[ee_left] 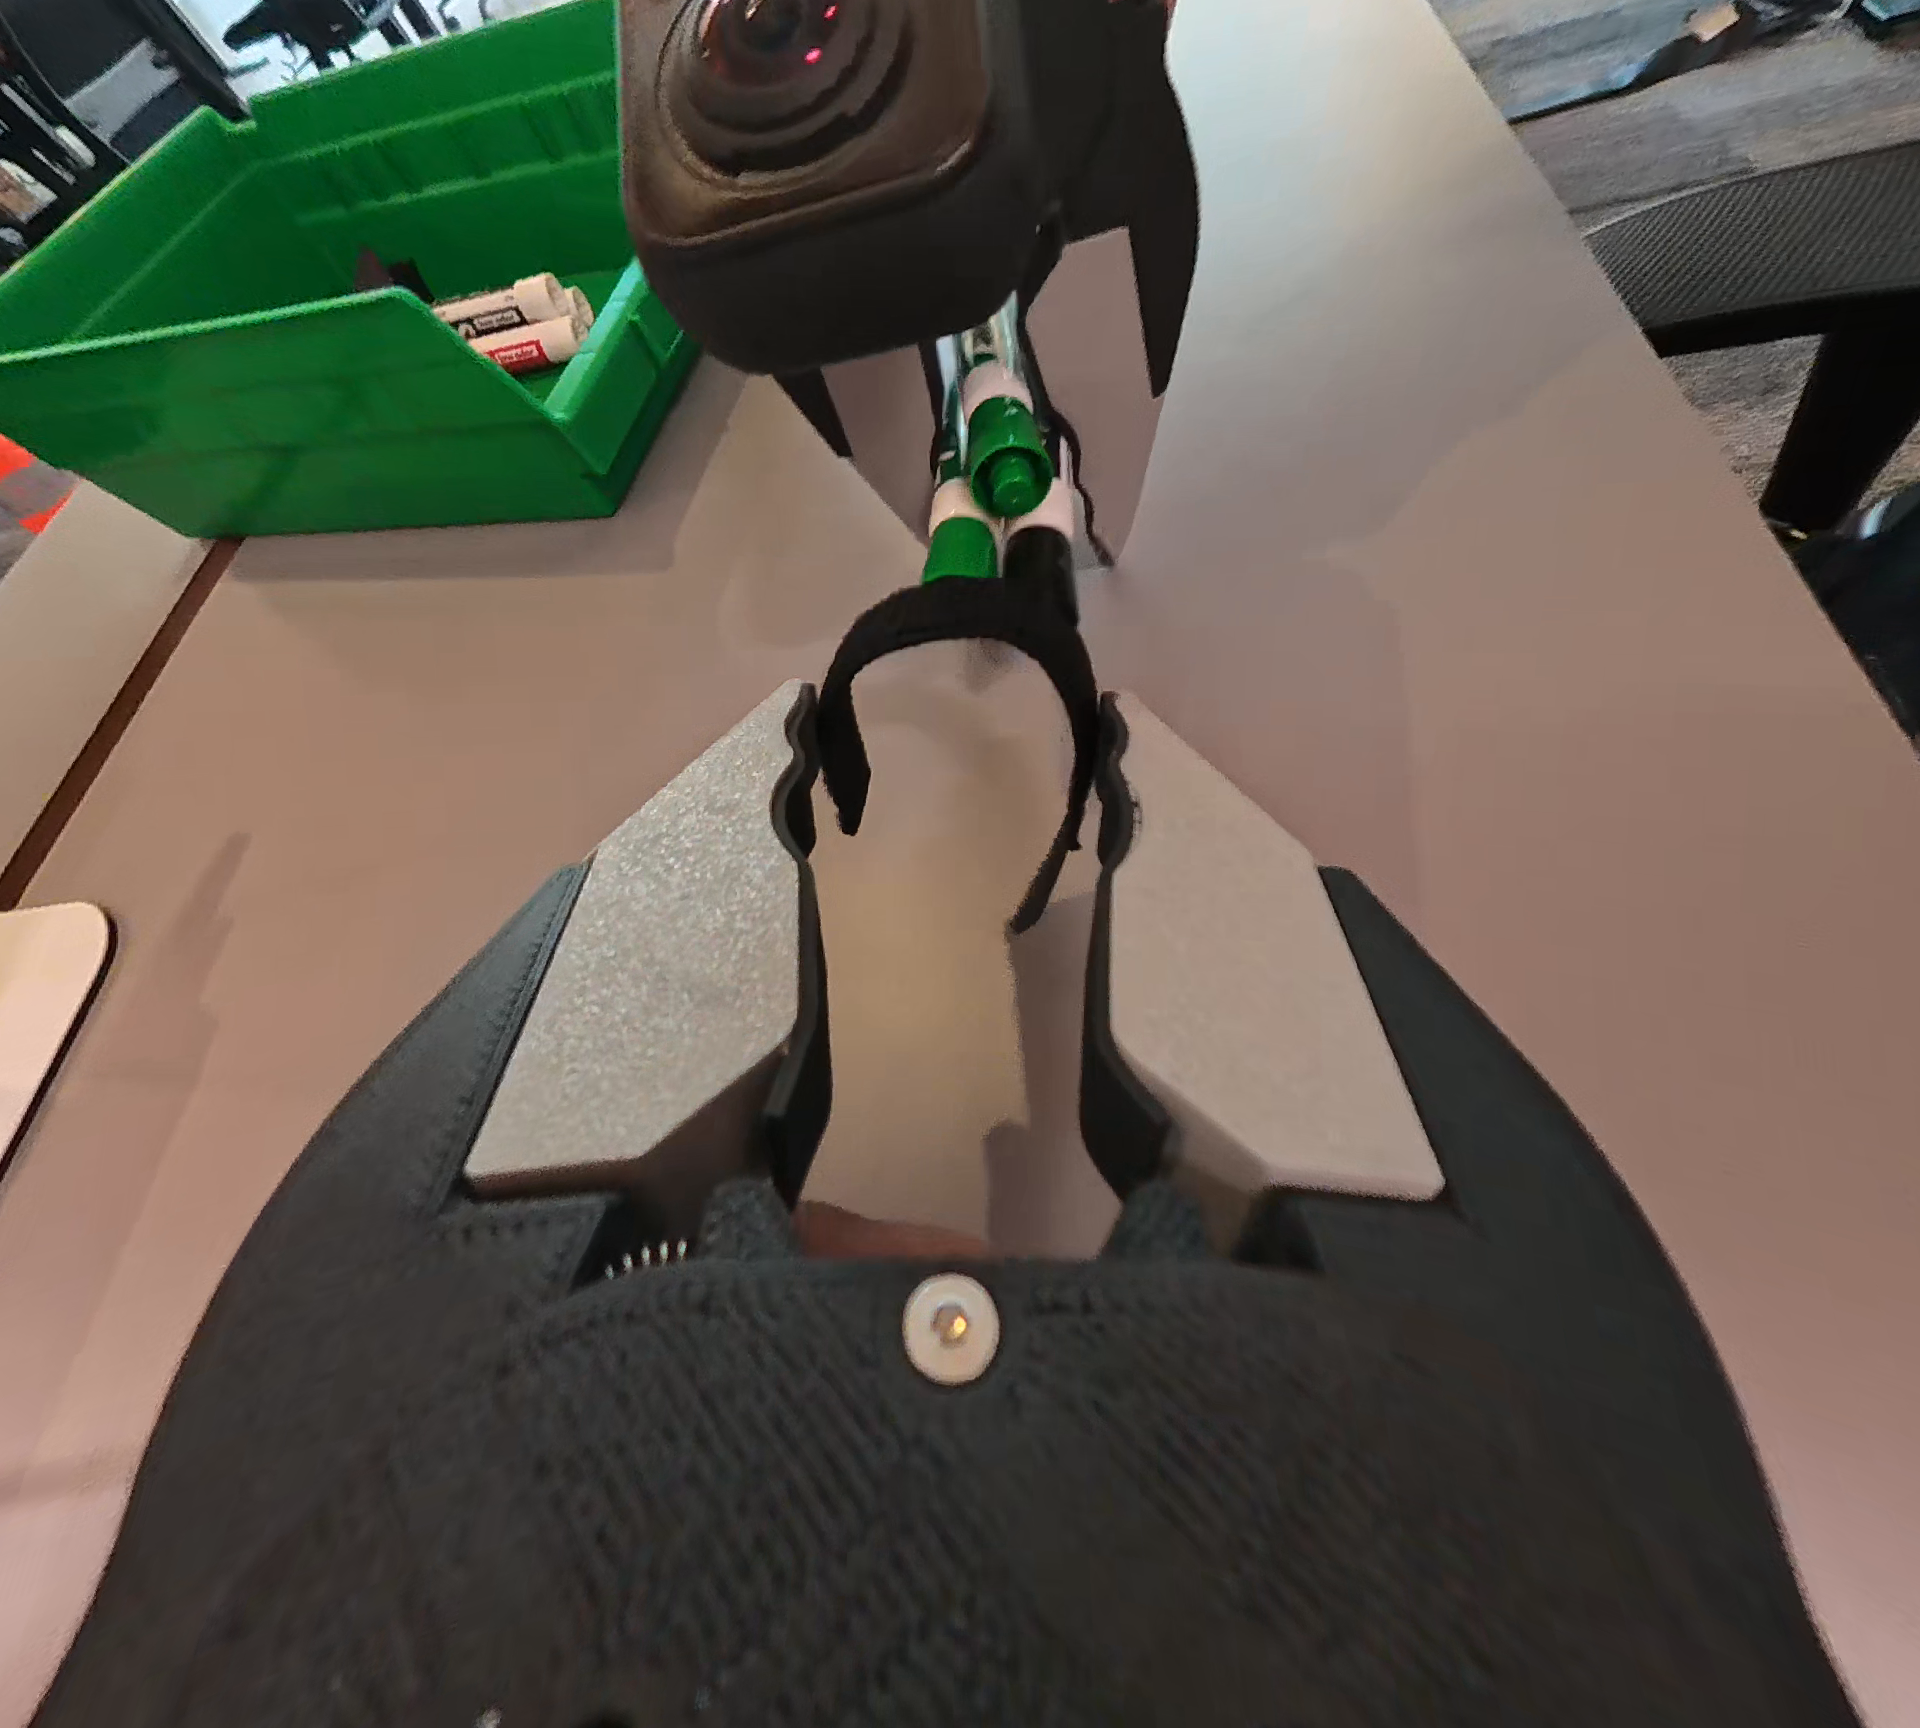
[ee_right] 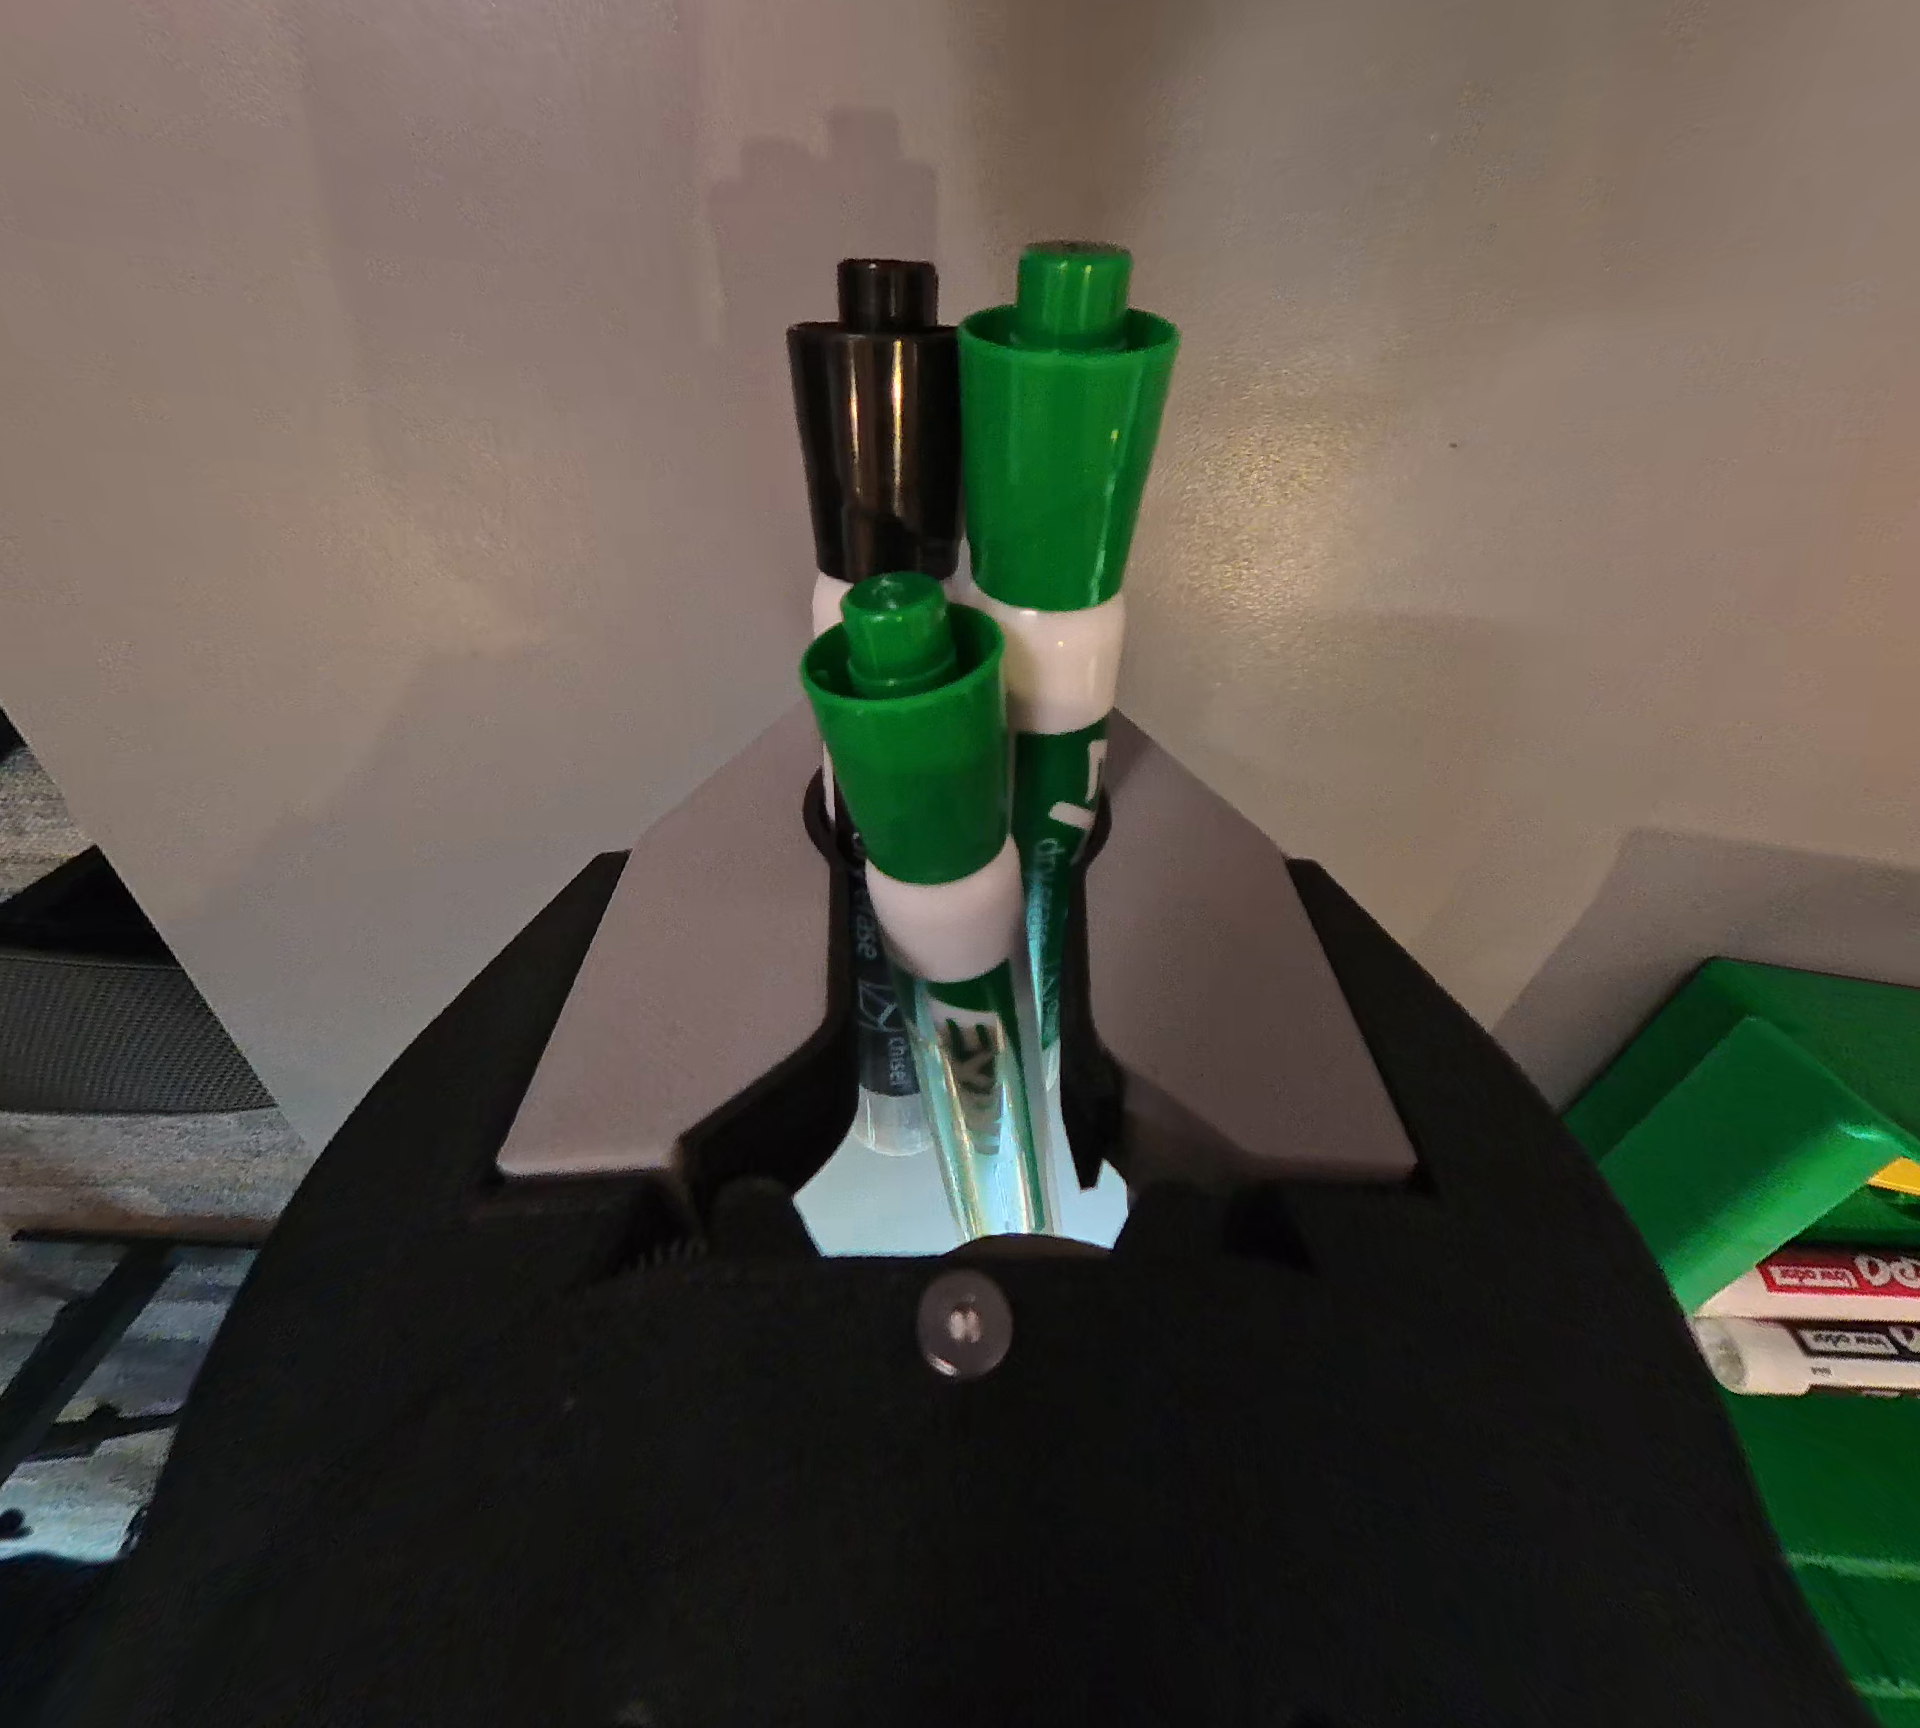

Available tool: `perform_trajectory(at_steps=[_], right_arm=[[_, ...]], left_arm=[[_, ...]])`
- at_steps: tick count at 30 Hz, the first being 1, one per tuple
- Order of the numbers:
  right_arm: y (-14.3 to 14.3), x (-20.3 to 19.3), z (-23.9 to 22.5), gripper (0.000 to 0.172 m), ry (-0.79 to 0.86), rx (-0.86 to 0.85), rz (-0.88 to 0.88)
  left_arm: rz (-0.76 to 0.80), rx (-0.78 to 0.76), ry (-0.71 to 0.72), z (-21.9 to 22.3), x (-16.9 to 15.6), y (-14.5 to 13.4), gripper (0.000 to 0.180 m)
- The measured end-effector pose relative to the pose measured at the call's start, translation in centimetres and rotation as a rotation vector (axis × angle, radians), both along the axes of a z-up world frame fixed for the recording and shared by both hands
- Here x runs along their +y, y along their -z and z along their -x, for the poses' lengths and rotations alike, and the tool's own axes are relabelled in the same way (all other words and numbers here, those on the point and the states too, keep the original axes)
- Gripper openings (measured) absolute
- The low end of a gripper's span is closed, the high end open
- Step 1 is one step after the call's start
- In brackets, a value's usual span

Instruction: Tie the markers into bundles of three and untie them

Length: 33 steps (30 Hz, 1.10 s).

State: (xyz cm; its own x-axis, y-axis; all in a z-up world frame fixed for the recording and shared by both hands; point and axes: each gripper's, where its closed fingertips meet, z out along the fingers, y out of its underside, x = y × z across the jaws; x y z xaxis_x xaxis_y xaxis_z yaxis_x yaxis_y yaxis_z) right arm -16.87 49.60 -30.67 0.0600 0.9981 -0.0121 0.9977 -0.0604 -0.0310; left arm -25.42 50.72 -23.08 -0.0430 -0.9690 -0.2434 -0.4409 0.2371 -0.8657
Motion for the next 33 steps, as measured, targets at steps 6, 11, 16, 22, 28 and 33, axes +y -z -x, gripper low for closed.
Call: perform_trajectory(at_steps=[6,11,16,22,28,33], right_arm=[[0.0,0.0,0.2,0.037,-0.003,0.011,0.001],[0.0,-0.1,0.5,0.037,0.0,0.009,0.007],[-0.4,0.1,-2.0,0.037,-0.005,-0.198,0.029],[-1.8,0.7,-1.3,0.037,-0.022,-0.245,0.028],[-1.2,0.5,-0.5,0.037,-0.017,-0.21,0.036],[-0.8,0.6,-0.8,0.037,-0.018,-0.236,0.033]], left_arm=[[-0.021,-0.025,-0.005,-0.6,-0.3,-0.3,0.052],[-0.002,-0.049,0.001,-1.2,-0.4,-0.3,0.052],[0.028,-0.049,-0.011,-1.5,-0.3,0.3,0.052],[0.031,-0.093,-0.027,-1.9,-0.1,0.0,0.052],[0.069,-0.104,-0.02,-2.0,-0.3,0.6,0.053],[0.051,-0.113,-0.023,-2.3,-0.5,0.5,0.053]])
